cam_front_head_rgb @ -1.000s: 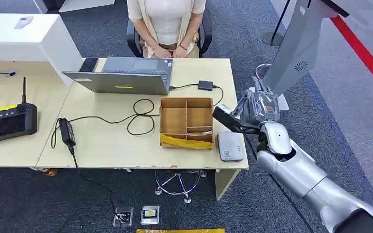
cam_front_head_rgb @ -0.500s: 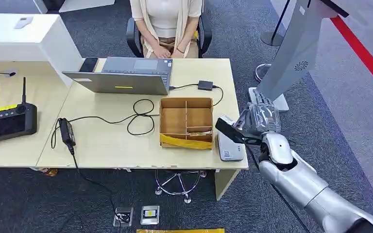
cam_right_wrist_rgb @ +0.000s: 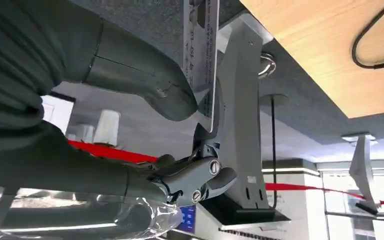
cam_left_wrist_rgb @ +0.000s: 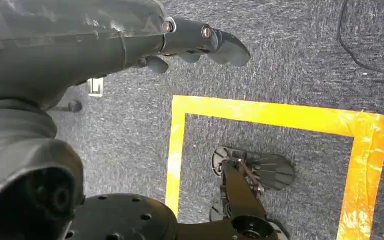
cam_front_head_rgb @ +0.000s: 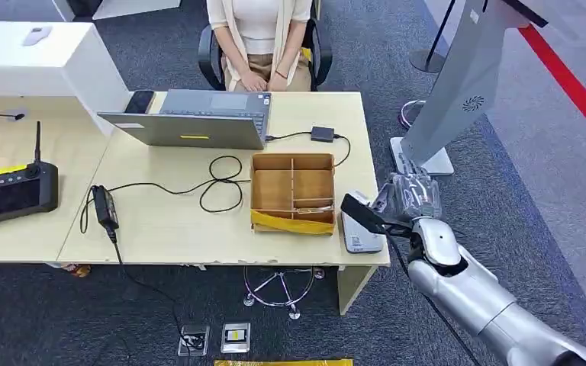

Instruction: Pass the card to the sensor for recognition and then transmit it.

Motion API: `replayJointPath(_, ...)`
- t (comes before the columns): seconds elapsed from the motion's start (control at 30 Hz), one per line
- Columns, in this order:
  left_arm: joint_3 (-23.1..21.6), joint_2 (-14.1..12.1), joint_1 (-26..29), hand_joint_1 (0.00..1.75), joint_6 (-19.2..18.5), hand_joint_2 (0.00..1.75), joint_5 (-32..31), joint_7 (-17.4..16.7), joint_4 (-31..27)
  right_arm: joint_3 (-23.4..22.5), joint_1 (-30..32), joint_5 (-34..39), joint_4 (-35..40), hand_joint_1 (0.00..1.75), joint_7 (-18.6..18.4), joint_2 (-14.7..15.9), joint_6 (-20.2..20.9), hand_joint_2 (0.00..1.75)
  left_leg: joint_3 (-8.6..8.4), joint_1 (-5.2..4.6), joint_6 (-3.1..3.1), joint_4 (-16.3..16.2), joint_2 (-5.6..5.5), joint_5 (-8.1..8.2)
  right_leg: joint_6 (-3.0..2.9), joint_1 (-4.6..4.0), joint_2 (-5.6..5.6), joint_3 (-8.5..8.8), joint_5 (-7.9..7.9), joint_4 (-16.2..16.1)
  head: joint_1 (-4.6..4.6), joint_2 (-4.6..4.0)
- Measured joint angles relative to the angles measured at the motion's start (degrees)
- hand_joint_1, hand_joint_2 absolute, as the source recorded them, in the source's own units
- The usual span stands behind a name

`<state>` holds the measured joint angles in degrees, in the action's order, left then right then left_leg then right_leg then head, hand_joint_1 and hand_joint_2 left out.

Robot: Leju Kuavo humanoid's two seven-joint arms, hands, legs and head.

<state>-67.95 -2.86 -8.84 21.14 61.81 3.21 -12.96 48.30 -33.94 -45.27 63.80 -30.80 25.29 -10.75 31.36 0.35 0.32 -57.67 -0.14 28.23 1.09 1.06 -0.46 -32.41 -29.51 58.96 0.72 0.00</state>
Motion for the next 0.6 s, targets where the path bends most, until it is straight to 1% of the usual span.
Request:
replayJointPath(0.07, 0.0, 0.0, -0.05, 0.0, -0.09, 0.0, -0.15, -0.22, 0.0, 0.02, 0.05, 0.29, -0.24, 1.75, 0.35, -0.02, 0.29, 1.75, 0.0, 0.0, 0.0, 0.0, 0.0, 0.0, 0.0, 0.0, 0.0, 0.0, 0.0, 0.0, 0.0, 0.0)
replayJointPath(0.2, 0.0, 0.0, 0.01, 0.0, -0.09, 0.0, -0.31, -0.83, 0.0, 0.28, 0.03, 1.18, -1.88, 1.75, 2.18, -0.59, 0.04, 1.75, 0.03, 0.01, 0.0, 0.01, 0.0, 0.0, 0.0, 0.0, -0.01, 0.01, 0.0, 0.01, 0.0, 0.0)
replayJointPath(0.6, 0.0, -0.04, -0.06, 0.0, -0.68, 0.0, -0.57, -0.42, 0.02, 2.49, -0.36, 2.8, -6.71, 1.75, 3.06, -5.44, -1.55, 1.75, 0.03, 0.01, 0.0, 0.01, -0.01, 0.0, 0.0, -0.01, -0.05, 0.01, 0.0, 0.02, -0.02, 0.0)
